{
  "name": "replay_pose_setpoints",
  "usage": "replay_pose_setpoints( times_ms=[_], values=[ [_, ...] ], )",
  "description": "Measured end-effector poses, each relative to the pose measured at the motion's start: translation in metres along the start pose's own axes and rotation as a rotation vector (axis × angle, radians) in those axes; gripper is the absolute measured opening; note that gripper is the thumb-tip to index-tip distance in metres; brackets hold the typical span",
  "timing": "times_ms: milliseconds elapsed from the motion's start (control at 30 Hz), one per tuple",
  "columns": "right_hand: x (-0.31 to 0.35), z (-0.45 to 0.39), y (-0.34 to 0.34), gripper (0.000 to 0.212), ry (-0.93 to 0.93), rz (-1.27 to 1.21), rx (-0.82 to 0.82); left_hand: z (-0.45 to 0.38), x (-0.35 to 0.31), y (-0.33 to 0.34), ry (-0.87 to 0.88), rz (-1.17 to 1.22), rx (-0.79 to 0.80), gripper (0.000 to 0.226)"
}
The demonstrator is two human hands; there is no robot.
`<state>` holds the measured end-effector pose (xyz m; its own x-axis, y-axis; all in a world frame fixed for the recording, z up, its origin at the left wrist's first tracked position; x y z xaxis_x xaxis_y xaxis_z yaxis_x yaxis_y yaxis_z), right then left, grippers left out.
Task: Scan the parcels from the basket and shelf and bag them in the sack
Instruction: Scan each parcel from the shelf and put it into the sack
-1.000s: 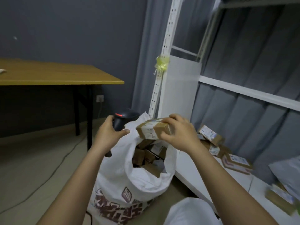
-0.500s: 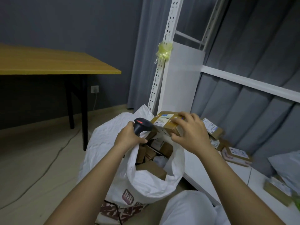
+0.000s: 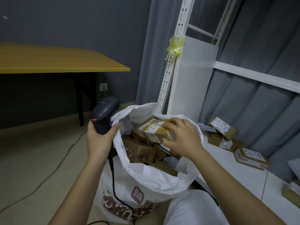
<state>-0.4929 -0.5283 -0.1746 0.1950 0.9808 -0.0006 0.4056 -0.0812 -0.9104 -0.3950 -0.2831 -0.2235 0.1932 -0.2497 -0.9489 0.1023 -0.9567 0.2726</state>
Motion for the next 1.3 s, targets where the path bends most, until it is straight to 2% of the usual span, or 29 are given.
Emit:
replay_pose_setpoints(
  times_ms=[133, 233, 300, 367, 467, 533, 633, 767, 1033, 1300],
  values=[
    [0.019, -0.032, 0.037, 0.053, 0.03, -0.199, 0.098, -0.003, -0.005, -0.01, 0.024, -0.006, 0.007, 0.049],
    [0.034, -0.051, 0.061, 0.077, 0.103, -0.504, 0.198, -0.006, -0.004, -0.018, 0.021, -0.005, -0.019, 0.049],
    [0.041, -0.055, 0.075, 0.09, 0.128, -0.612, 0.259, -0.006, -0.004, -0.021, 0.021, -0.015, -0.028, 0.046],
    [0.036, -0.056, 0.074, 0.076, 0.156, -0.684, 0.206, -0.004, -0.006, -0.02, 0.027, -0.026, -0.017, 0.042],
    [0.018, -0.044, 0.053, 0.03, 0.196, -0.793, 0.063, 0.004, -0.012, -0.012, 0.067, -0.077, 0.015, 0.04],
    [-0.003, -0.027, 0.031, 0.019, 0.218, -0.782, -0.05, 0.014, -0.019, -0.001, 0.103, -0.118, 0.042, 0.04],
    [-0.037, 0.001, 0.004, 0.018, 0.251, -0.741, -0.16, 0.039, -0.032, 0.027, 0.158, -0.134, 0.116, 0.036],
    [-0.088, 0.052, -0.024, 0.021, 0.364, -0.785, -0.237, 0.089, -0.045, 0.081, 0.182, -0.138, 0.297, 0.033],
    [-0.211, 0.196, -0.043, 0.011, 0.778, -0.743, -0.326, 0.216, -0.03, 0.206, 0.119, -0.181, 0.715, 0.036],
    [-0.312, 0.328, -0.044, 0.015, 1.105, -0.679, -0.428, 0.304, 0.008, 0.313, 0.113, -0.257, 0.933, 0.04]
  ],
)
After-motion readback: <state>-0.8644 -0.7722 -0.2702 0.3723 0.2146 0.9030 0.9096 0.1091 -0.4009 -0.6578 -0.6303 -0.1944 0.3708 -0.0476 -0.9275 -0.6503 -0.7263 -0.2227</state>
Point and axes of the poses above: each hand's wrist, its own z-axis away from the middle knuckle, its own y-axis out of the palm, x = y × z, the point moved 10 cm from there along -z, towards the middle knuckle, and after that the axes turned 6 degrees about -x, right-handed, at the moved point
